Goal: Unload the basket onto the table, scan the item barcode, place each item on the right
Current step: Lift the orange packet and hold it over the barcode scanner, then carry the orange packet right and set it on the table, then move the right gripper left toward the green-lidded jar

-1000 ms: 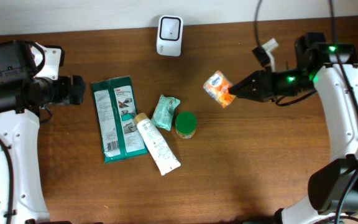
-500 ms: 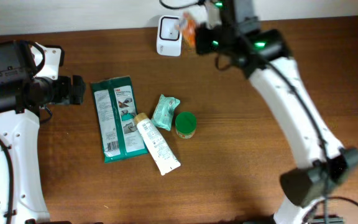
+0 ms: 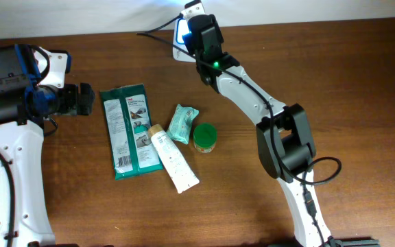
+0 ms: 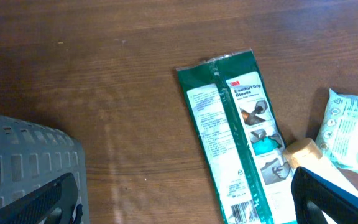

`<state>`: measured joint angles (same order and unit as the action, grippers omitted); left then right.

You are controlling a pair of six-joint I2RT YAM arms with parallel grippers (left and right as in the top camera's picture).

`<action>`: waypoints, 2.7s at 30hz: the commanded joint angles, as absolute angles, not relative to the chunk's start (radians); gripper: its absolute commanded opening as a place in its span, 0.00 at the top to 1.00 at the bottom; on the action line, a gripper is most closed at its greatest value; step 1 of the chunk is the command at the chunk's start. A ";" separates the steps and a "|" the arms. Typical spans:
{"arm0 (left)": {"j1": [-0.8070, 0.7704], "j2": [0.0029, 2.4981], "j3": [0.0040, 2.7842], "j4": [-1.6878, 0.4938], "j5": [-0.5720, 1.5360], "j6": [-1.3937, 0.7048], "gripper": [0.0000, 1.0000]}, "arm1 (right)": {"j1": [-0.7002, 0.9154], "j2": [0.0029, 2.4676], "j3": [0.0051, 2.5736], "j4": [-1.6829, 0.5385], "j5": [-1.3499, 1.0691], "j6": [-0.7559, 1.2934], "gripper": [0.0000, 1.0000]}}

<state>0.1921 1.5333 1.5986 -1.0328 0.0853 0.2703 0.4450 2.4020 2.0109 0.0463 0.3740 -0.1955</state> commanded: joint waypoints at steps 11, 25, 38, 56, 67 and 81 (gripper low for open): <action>0.195 1.528 1.607 -1.031 0.089 0.286 0.01 | 0.472 2.396 2.022 -0.014 0.397 -0.254 0.96; 0.195 1.528 1.607 -1.031 0.089 0.286 0.01 | 0.417 2.003 2.022 -0.574 0.138 0.105 0.96; 0.195 1.528 1.607 -1.031 0.089 0.286 0.01 | 0.018 1.924 1.882 -1.295 -0.234 0.218 0.96; 0.195 1.528 1.607 -1.031 0.089 0.286 0.01 | -0.316 1.924 1.383 -1.087 -0.278 0.095 0.65; 0.195 1.528 1.607 -1.031 0.088 0.286 0.01 | -0.043 1.923 1.792 -1.360 -0.286 -0.067 0.20; 0.195 1.528 1.607 -1.031 0.089 0.286 0.01 | 0.461 1.962 1.774 -1.148 -0.271 -0.034 0.10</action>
